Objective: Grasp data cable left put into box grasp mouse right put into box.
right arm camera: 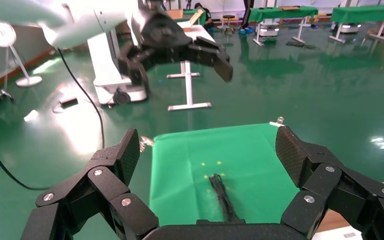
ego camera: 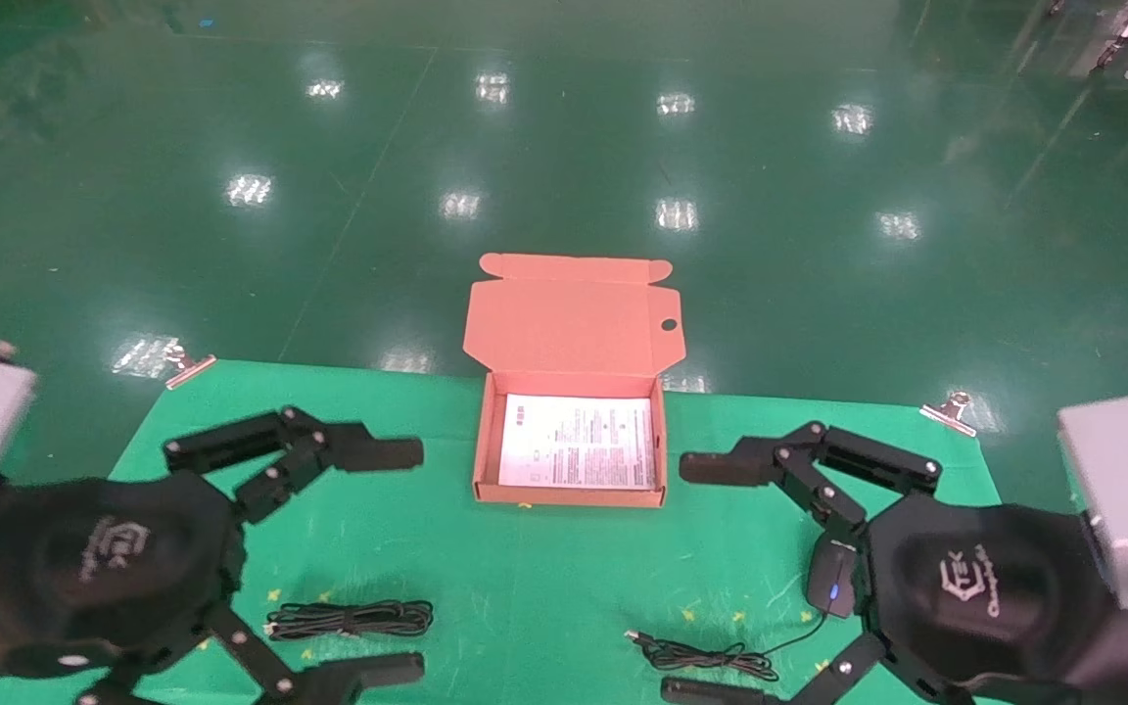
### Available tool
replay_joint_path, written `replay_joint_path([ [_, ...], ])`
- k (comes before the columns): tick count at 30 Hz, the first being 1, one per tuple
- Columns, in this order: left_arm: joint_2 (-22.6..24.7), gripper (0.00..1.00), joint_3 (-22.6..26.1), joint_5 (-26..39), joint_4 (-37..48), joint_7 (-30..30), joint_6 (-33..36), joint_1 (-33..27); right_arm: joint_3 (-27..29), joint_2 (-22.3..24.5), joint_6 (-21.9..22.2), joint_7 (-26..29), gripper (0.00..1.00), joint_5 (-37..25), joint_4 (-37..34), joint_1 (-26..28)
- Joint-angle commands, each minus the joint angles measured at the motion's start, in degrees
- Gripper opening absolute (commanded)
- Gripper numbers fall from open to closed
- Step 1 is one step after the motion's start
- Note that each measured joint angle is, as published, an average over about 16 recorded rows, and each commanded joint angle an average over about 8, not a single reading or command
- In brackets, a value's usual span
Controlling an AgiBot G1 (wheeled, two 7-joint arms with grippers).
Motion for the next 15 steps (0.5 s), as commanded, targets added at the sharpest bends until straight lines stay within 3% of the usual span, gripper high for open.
replay_joint_path([
  [1, 0.18, 1.0, 0.62, 1.01, 0.0, -0.33, 0.12, -0.48, -0.19, 0.22, -0.1, -0.57, 1.0, -1.11, 0.42, 0.27],
  [15, 2.42, 1.0, 9.41, 16.88, 0.63, -2.94, 3.24, -9.04, -5.55, -1.57, -1.99, -9.74, 1.0, -17.34, 2.24, 8.02],
])
